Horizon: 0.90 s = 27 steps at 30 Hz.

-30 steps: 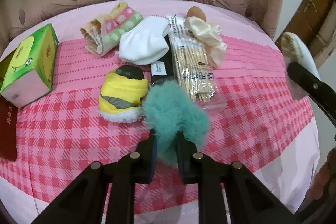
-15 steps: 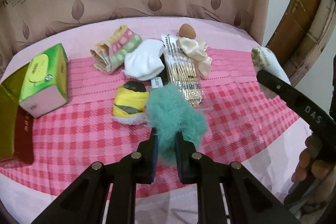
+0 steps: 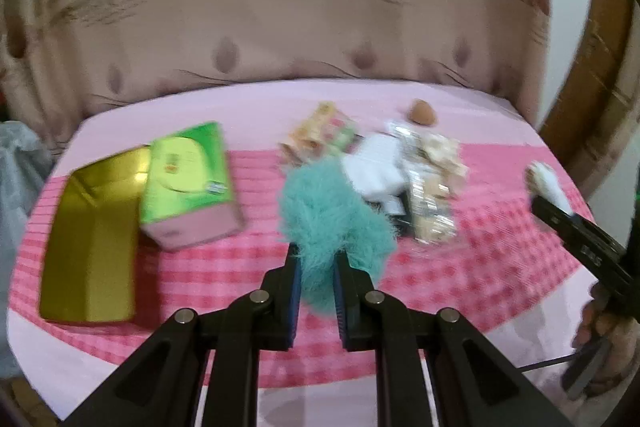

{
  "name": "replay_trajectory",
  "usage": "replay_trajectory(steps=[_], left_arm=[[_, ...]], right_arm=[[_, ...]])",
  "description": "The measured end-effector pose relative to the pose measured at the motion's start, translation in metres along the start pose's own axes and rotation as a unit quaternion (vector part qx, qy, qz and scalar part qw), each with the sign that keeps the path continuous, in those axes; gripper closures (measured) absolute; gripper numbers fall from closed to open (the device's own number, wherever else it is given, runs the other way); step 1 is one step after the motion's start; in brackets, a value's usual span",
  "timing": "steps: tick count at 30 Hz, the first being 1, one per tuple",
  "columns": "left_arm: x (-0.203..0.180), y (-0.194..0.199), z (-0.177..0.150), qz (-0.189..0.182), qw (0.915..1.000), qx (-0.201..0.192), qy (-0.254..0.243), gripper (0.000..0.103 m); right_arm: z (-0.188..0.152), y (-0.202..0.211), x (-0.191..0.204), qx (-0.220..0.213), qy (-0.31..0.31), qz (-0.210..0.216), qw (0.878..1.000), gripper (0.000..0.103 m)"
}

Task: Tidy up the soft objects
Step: 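Carry the teal scrunchie into the gold tin with the left gripper and release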

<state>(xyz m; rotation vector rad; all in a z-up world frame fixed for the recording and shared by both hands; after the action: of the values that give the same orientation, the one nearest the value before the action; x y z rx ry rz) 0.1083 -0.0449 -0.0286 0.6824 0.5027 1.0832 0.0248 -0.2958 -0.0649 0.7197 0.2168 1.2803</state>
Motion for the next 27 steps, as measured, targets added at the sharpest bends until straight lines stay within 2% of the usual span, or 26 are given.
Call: replay_trajectory(steps=[6, 12, 16, 19, 27], left_arm=[[0.066, 0.005, 0.008, 0.076, 0.9967, -0.011, 0.025, 0.089], [0.141, 0.001, 0.006, 0.152, 0.9868, -0.002, 0.057, 0.089], [0.182, -0.009, -0.001, 0.189, 0.979, 0.018, 0.073, 0.089], [0.211, -0.02, -0.013, 0.21, 0.9734, 0.042, 0.082, 0.088], [0.254, -0.045, -0.044, 0.221, 0.9663, 0.094, 0.093, 0.088]], right_arm=[[-0.001, -0.003, 0.0, 0.002, 0.003, -0.003, 1.0, 0.068], [-0.003, -0.007, 0.001, 0.004, 0.009, -0.007, 1.0, 0.068], [-0.006, -0.008, 0.004, 0.007, 0.015, -0.011, 1.0, 0.068], [-0.006, -0.009, 0.005, 0.008, 0.02, -0.014, 1.0, 0.068], [-0.011, -0.015, 0.008, 0.016, 0.031, -0.023, 0.999, 0.068]])
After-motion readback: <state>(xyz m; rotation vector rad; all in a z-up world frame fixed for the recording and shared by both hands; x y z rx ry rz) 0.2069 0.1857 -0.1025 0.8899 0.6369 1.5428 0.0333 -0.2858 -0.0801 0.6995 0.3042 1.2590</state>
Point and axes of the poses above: each gripper's, at about its wrist camera, not at the fingertips, and y roughly against the way its jaws point, x to its left, z to its top, the point moved 2 cm from there along -y, roughly the way its jaws point, and after that the axes turned 5 degrees about -x, right-handed, at the moved point
